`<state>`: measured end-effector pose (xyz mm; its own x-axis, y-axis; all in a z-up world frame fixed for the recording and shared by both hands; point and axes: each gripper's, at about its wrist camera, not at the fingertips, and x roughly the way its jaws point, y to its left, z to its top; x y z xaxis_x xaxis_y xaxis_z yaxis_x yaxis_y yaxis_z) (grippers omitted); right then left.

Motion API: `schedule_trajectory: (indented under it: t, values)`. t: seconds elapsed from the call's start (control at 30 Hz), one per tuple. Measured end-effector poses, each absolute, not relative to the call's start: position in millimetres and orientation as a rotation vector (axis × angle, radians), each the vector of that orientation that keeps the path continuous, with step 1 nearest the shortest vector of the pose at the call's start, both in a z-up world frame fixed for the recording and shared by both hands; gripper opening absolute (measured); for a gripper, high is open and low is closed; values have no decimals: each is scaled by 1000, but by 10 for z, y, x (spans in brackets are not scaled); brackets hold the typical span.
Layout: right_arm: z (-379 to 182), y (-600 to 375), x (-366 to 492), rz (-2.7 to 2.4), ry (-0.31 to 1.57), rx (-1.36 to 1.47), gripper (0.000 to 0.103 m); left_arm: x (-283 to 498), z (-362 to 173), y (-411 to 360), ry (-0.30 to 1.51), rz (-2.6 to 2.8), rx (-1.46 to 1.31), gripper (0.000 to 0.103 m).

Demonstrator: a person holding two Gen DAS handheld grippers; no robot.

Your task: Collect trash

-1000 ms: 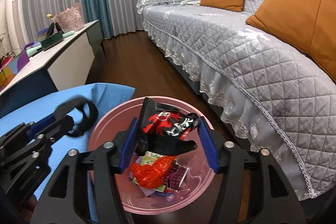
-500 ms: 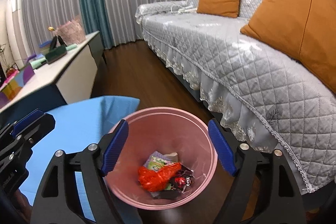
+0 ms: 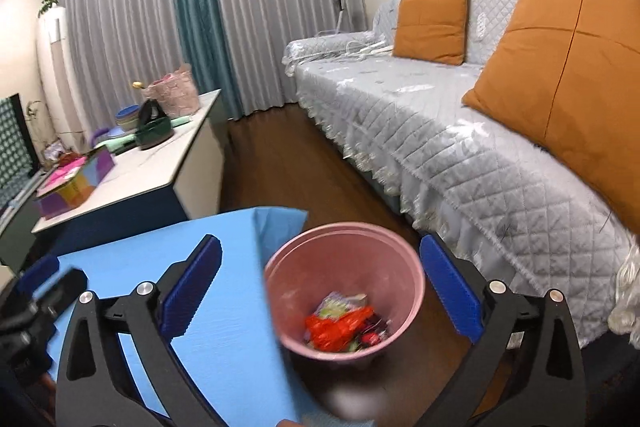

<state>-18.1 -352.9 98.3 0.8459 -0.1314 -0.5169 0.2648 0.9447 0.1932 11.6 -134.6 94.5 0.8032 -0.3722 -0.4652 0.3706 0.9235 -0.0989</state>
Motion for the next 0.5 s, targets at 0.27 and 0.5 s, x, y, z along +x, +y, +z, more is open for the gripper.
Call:
schedule_trajectory:
  t: [0.27,0.5]
  values:
    - [928,-3109,-642,-158,559,209,98,-393,897,-829,531,-262,-36,95]
    - [752,-2759,-925,-150,585,122,98,-722,711,-514,559,-152,-60,95]
